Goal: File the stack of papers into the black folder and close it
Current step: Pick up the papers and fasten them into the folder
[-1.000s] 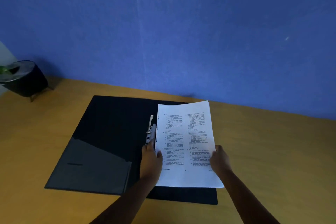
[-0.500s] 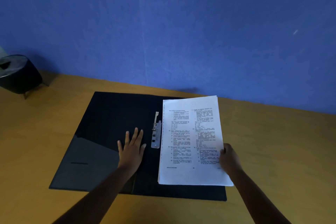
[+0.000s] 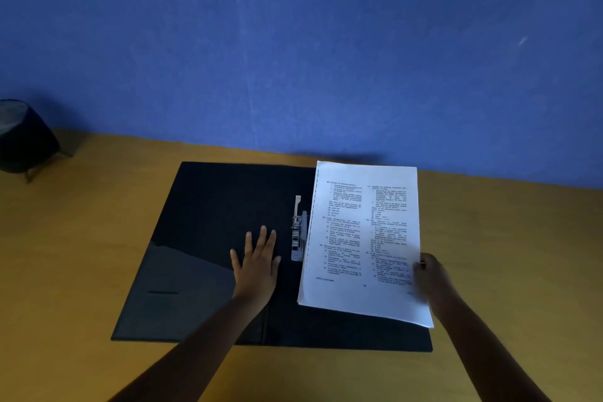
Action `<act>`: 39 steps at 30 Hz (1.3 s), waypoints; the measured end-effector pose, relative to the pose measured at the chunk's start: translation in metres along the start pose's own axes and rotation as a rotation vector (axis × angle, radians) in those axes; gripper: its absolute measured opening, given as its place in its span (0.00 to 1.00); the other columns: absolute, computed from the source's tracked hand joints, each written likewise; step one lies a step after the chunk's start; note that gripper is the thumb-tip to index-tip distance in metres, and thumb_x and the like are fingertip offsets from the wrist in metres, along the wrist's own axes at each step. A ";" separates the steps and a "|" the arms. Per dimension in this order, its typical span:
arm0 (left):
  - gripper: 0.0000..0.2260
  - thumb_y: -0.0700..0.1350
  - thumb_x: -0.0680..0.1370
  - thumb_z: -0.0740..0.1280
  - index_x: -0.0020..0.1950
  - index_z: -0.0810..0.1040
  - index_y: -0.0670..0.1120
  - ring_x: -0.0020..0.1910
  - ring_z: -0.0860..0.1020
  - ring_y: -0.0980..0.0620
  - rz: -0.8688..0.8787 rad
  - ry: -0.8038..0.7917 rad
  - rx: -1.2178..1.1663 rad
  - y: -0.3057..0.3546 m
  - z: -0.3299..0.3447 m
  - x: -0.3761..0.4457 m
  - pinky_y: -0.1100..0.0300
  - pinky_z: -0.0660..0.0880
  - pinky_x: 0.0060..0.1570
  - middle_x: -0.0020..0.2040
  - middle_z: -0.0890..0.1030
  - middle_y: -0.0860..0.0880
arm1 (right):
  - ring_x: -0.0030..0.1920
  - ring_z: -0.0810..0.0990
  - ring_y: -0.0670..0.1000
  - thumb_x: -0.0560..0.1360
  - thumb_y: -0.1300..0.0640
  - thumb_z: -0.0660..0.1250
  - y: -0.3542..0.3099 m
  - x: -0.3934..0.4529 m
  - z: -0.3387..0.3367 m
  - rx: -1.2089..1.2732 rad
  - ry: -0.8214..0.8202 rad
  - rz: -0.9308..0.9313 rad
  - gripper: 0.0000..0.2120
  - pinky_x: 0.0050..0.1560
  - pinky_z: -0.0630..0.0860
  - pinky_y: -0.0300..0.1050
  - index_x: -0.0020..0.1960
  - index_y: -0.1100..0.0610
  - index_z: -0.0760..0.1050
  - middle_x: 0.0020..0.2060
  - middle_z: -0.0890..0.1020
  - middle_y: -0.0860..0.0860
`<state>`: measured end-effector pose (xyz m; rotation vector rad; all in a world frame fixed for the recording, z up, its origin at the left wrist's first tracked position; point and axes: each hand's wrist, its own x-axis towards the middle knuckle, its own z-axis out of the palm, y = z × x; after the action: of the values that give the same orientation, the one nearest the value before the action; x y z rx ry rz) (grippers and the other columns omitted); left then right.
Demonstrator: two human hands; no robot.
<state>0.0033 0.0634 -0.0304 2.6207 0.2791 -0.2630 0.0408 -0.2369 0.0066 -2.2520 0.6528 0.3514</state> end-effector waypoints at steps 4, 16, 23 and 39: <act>0.23 0.49 0.82 0.51 0.76 0.47 0.53 0.76 0.38 0.48 -0.001 0.005 0.009 0.000 0.001 0.001 0.40 0.38 0.72 0.78 0.44 0.53 | 0.48 0.75 0.62 0.79 0.67 0.52 -0.007 0.000 0.004 -0.018 0.021 -0.015 0.14 0.43 0.68 0.46 0.61 0.69 0.70 0.54 0.77 0.67; 0.24 0.50 0.82 0.50 0.76 0.46 0.53 0.76 0.38 0.49 -0.003 0.024 0.037 0.000 0.006 -0.001 0.41 0.37 0.72 0.78 0.43 0.54 | 0.42 0.74 0.56 0.80 0.66 0.50 -0.011 -0.012 0.012 -0.157 0.039 -0.085 0.13 0.28 0.65 0.37 0.62 0.64 0.68 0.53 0.78 0.64; 0.24 0.49 0.82 0.50 0.76 0.46 0.52 0.76 0.38 0.48 0.000 0.025 0.030 0.002 0.004 -0.002 0.40 0.38 0.72 0.78 0.44 0.53 | 0.51 0.79 0.62 0.79 0.68 0.53 -0.022 -0.017 0.011 -0.199 0.003 -0.045 0.14 0.40 0.77 0.48 0.64 0.65 0.66 0.56 0.77 0.64; 0.40 0.62 0.74 0.62 0.76 0.43 0.51 0.73 0.38 0.59 0.365 -0.081 -0.006 -0.011 -0.005 -0.041 0.48 0.38 0.72 0.73 0.40 0.61 | 0.65 0.68 0.61 0.76 0.71 0.50 -0.012 -0.021 0.015 -0.203 0.132 -0.124 0.22 0.62 0.72 0.55 0.68 0.63 0.67 0.65 0.69 0.61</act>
<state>-0.0378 0.0690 -0.0217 2.5859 -0.2249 -0.2400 0.0291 -0.2115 0.0130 -2.5134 0.5620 0.2165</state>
